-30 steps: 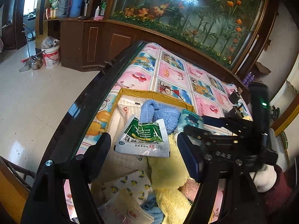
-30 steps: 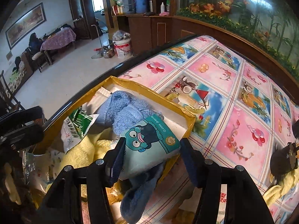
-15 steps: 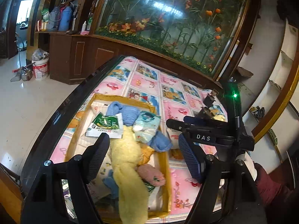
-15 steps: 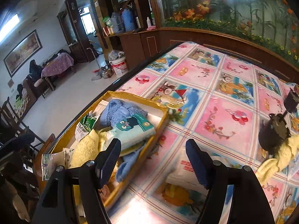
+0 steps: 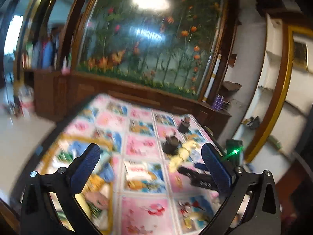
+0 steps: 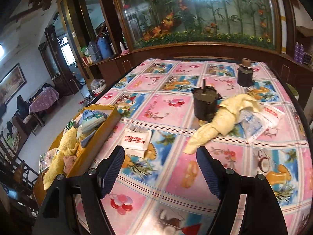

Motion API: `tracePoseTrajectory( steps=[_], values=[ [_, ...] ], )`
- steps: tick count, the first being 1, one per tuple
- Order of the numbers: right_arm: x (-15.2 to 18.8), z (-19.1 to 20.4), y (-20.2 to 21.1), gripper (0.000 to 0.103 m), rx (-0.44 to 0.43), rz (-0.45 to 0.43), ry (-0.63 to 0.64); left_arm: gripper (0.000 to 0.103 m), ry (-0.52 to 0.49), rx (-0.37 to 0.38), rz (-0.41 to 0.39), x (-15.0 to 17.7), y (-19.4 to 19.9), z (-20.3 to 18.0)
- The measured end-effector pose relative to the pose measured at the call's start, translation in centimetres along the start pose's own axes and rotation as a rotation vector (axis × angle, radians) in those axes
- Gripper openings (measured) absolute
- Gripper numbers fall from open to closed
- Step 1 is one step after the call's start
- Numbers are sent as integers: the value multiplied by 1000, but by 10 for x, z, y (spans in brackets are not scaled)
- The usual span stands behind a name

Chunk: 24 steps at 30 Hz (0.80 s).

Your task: Organize soft objects

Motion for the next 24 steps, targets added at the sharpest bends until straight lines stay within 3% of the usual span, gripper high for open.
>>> tracePoseTrajectory(
  steps=[1, 3, 5, 7, 9, 13, 16, 20, 21, 22, 24],
  values=[
    [2, -8, 6, 78, 11, -9, -5, 103, -33, 10, -44, -9, 10, -13],
    [5, -23, 23, 78, 32, -32, -22, 103, -76, 114, -87, -22, 24, -42],
    [5, -40, 47, 78, 61, -74, -43, 103, -104, 220, -55, -23, 24, -64],
    [3, -58, 77, 78, 95, -123, -62, 103, -130, 273, 35, -16, 10, -85],
    [0, -76, 110, 79, 139, -172, -72, 103, -167, 239, 72, -15, 1, -96],
    [-9, -113, 183, 84, 240, -265, -93, 103, -212, 175, -11, -52, 15, -111],
    [-24, -133, 237, 84, 250, -321, -134, 103, -209, 159, -122, -89, 48, -121],
    [-64, -144, 320, 89, 344, -463, -120, 103, -195, -4, -357, -151, 103, -115],
    [-74, -143, 336, 93, 383, -501, -100, 103, -190, -12, -385, -161, 112, -114],
    [-85, -141, 350, 100, 426, -539, -77, 103, -183, 9, -383, -167, 116, -115],
    [-101, -134, 366, 103, 478, -596, -25, 103, -179, 43, -312, -161, 103, -117]
  ],
)
Point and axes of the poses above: each gripper's, at about its wrist camera, not at the fingertips, and y roughly against the way its jaws point, z to its left, x to its underside, the point moved 10 cm from there along -y, roughly the way its jaws point, and after that the axes turned 1 degree about z, right-handed, at the moved point
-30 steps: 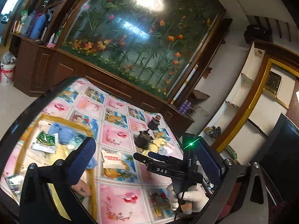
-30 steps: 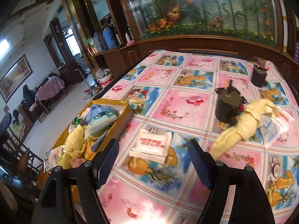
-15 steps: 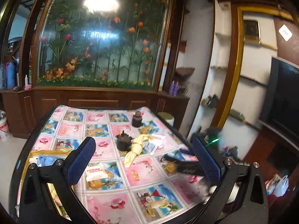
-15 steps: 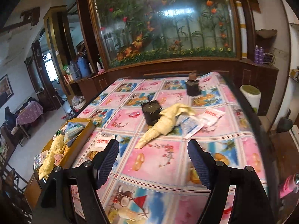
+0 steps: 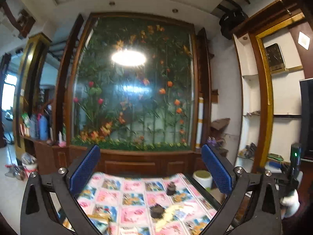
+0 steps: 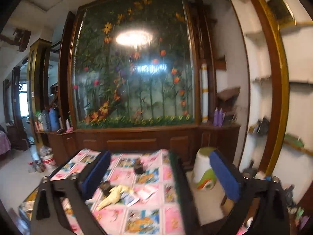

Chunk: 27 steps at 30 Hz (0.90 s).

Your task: Organize soft objects

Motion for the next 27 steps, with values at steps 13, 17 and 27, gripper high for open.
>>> tracePoseTrajectory(
  steps=[13, 17, 27],
  values=[
    [209, 92, -208, 86, -297, 625, -161, 103, 56, 42, 672, 256, -132, 14],
    [249, 112, -253, 72, -285, 706, -156, 103, 130, 46, 788, 315, -143, 25],
    [278, 155, -358, 68, -315, 766, -202, 103, 260, 137, 929, 378, -151, 28]
  ],
)
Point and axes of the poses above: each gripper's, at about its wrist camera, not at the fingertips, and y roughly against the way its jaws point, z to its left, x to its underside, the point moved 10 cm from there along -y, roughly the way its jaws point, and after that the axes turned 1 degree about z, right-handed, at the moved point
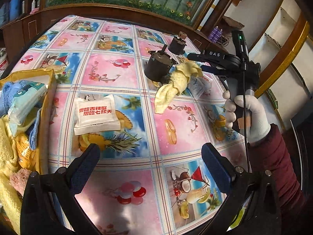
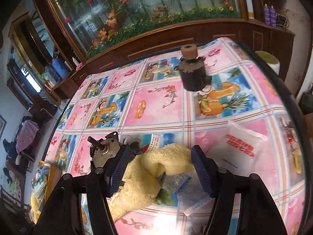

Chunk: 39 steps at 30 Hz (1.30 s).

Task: Organize soft objects
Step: 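Grasp the white desiccant packet with the right tool while the left grasps the long yellow towel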

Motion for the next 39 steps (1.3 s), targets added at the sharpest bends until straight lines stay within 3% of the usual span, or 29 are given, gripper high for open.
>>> tracePoseTrajectory(
  steps=[2, 5, 8, 10, 13, 15, 17, 21, 24, 30, 37, 39],
  values=[
    [13, 14, -16, 70, -82, 76, 37, 103, 32, 0, -21, -7, 1, 10],
    [45, 47, -8, 71, -219, 170, 139, 103, 101, 41, -67, -13, 11, 21],
    [91, 83, 24, 72, -444, 302, 221, 103, 140, 75, -68, -14, 8, 26],
    [108, 92, 53, 70, -523, 305, 257, 103, 127, 86, -49, -11, 2, 21],
    [99, 68, 89, 74, -477, 187, 214, 103, 71, 97, -11, -3, -5, 7],
    [84, 34, 97, 79, -318, 87, 178, 103, 22, 80, 1, -1, -7, -3],
    [77, 5, 94, 80, -179, 56, 153, 103, -14, 53, -1, -2, -10, -10],
    [79, -21, 74, 80, -122, 66, 60, 103, -66, -39, 7, -11, -22, -11],
    [73, -24, 54, 80, -95, 49, 39, 103, -74, -61, 18, -19, -37, -15],
    [61, -9, 8, 80, 25, 70, 133, 103, -52, -63, 86, -28, -82, -18],
    [65, -11, -16, 79, 70, 107, 161, 103, -19, -3, 132, -33, -122, -25],
    [65, -11, -17, 78, 67, 100, 162, 103, -34, -36, 110, -34, -125, -26]
  ],
)
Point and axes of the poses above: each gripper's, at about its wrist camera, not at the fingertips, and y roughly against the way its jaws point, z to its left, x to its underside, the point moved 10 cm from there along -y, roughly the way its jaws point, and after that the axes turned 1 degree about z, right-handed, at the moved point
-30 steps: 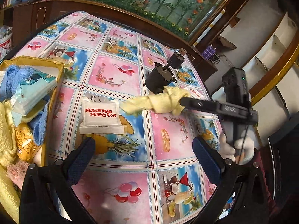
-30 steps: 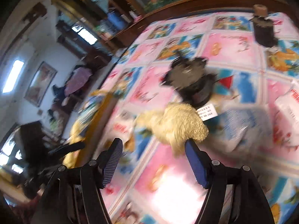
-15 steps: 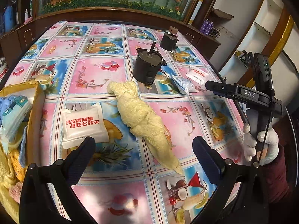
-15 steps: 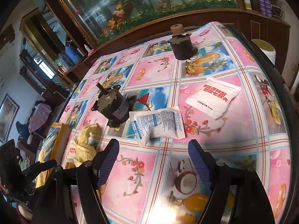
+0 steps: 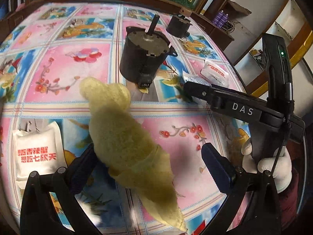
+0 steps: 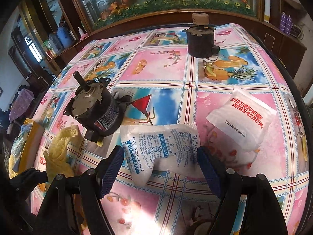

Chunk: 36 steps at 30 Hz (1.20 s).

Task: Organize soft objects
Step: 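Grasp the white desiccant packet with the right tool while the left grasps the long yellow towel, then carry the desiccant packet and yellow towel into the box and open both tools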

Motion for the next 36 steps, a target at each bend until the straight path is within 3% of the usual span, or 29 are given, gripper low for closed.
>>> tracePoseTrajectory(
  steps=[2, 5, 7, 9, 11, 12, 14, 21, 27, 32, 36],
  values=[
    [0, 1, 0, 76, 1, -5, 4, 103, -22, -48, 5, 1, -3, -1],
    [3, 2, 2, 68, 21, -10, 14, 103, -108, -184, 25, 5, -11, 0],
    [5, 4, 6, 51, 30, -15, 15, 103, -163, -262, 38, 8, -15, -1],
    [7, 4, 10, 47, 16, -16, -2, 100, -143, -232, 19, 6, -13, -3],
    [11, 4, 16, 46, 19, -18, -7, 71, -118, -204, -19, 1, -4, -1],
    [13, 4, 19, 45, 21, -20, -5, 50, -112, -174, -25, 1, 1, -2],
    [18, 4, 28, 44, 19, -27, -7, 50, -72, -90, -11, 4, 6, -2],
    [30, 19, 67, 43, -8, -79, -5, 50, -51, 36, -120, 17, 67, -9],
    [31, 68, 107, 43, -77, -136, 57, 50, 13, 112, -243, 26, 136, 8],
    [32, 135, 129, 43, -154, -166, 157, 50, 86, 66, -322, 36, 186, 63],
    [36, 189, 133, 43, -214, -167, 236, 50, 152, -52, -347, 45, 211, 124]
  ],
)
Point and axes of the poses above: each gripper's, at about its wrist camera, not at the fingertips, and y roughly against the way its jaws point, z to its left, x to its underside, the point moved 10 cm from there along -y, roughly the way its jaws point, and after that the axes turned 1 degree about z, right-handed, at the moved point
